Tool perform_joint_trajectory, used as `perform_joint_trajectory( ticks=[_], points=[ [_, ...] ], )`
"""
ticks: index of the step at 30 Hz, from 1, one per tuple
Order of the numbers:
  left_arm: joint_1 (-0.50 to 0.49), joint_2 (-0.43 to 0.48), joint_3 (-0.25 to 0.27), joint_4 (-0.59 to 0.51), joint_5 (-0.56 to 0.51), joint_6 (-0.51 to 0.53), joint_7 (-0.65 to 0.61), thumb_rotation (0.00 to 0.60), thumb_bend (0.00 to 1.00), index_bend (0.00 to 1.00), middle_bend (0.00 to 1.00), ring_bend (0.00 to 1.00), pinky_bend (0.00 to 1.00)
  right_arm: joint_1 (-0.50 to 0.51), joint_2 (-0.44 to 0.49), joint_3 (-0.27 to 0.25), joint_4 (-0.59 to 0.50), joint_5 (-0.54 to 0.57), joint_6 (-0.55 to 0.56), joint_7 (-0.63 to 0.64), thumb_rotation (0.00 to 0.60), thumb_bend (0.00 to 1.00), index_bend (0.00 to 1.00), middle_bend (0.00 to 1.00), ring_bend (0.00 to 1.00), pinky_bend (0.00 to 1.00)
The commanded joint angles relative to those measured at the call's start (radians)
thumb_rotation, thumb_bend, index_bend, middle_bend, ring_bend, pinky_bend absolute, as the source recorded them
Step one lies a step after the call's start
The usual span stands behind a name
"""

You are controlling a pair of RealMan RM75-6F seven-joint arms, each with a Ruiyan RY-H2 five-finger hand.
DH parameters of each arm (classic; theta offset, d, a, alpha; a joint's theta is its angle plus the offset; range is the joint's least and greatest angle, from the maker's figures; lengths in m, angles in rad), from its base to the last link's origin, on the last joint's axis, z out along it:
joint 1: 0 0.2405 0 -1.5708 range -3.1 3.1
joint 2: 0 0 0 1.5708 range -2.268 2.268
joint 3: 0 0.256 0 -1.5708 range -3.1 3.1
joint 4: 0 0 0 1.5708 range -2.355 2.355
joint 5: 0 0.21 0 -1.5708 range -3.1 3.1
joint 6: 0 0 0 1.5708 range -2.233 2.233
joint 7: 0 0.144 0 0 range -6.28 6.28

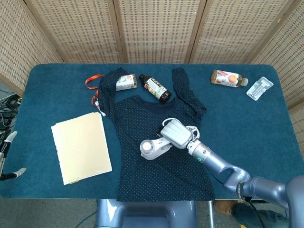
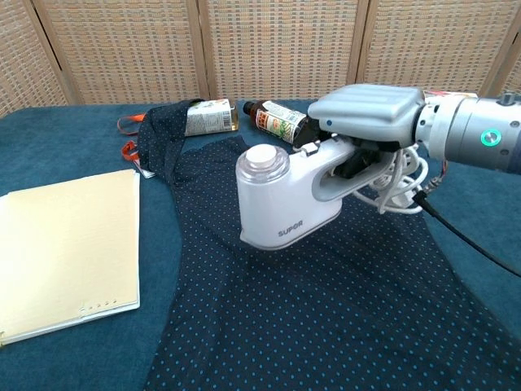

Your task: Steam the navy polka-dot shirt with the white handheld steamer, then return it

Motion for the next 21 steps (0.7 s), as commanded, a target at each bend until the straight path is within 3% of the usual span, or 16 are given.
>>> perform_joint_trajectory(
  ticks=[1,7,13,21],
  points=[
    [-0.001,-0.001,0.000,0.000,-0.002,-0.002,0.003,0.600,0.00,0.00,0.00,0.00,0.00,0.015,-0.051,-0.068,0.068,-0.108,0.057,0.146,0.600,1.00,0.83,0.62,0.67,1.00],
    [-0.007,-0.008,0.002,0.004,-0.009,-0.015,0.018,0.600,0.00,0.00,0.00,0.00,0.00,0.012,-0.101,-0.148,0.173,-0.236,0.183,0.274,0.600,1.00,0.83,0.62,0.67,1.00],
    [-0.010,-0.013,0.002,0.001,-0.011,-0.018,0.032,0.600,0.00,0.00,0.00,0.00,0.00,0.017,-0.142,-0.227,0.236,-0.347,0.260,0.319,0.600,1.00,0.83,0.62,0.67,1.00],
    [-0.011,-0.018,0.001,0.003,-0.016,-0.019,0.038,0.600,0.00,0.00,0.00,0.00,0.00,0.019,-0.200,-0.276,0.312,-0.416,0.314,0.324,0.600,1.00,0.83,0.62,0.67,1.00]
  ],
)
